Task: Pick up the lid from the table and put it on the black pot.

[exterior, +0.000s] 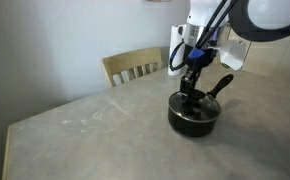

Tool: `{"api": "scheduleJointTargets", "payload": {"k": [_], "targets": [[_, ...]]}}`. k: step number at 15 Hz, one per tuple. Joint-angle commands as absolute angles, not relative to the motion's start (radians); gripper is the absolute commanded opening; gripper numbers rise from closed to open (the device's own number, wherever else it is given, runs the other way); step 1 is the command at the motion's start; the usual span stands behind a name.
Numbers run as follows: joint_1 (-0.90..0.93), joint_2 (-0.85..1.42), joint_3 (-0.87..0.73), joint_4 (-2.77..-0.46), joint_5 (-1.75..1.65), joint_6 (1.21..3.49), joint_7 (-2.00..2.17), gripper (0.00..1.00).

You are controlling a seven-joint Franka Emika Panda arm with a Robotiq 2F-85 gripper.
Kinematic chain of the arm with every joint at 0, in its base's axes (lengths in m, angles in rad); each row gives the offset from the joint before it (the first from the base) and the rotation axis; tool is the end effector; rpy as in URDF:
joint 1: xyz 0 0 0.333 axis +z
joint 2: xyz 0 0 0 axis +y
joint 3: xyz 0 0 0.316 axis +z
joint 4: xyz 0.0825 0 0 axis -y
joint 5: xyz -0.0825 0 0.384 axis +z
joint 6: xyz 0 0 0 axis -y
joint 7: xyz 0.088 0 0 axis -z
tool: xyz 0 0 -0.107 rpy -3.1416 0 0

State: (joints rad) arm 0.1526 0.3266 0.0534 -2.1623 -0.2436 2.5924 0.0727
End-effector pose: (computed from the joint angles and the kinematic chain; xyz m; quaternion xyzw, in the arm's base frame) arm 0.5634 0.1222 0.2535 0.9832 0.1642 0.0602 0.0525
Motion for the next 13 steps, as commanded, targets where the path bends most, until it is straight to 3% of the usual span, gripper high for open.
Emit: {"api": "scheduleJointTargets", "payload": {"k": [1,10,13], "targets": [[0.148,0.323,0.046,-2.142,-0.236,2.559,0.056,0.97],[0.11,0.178,0.069,-2.101,-0.143,2.34,-0.059,1.0],[0.124,0.18,0.06,-2.104,-0.168,2.366,-0.025,1.0]]}}
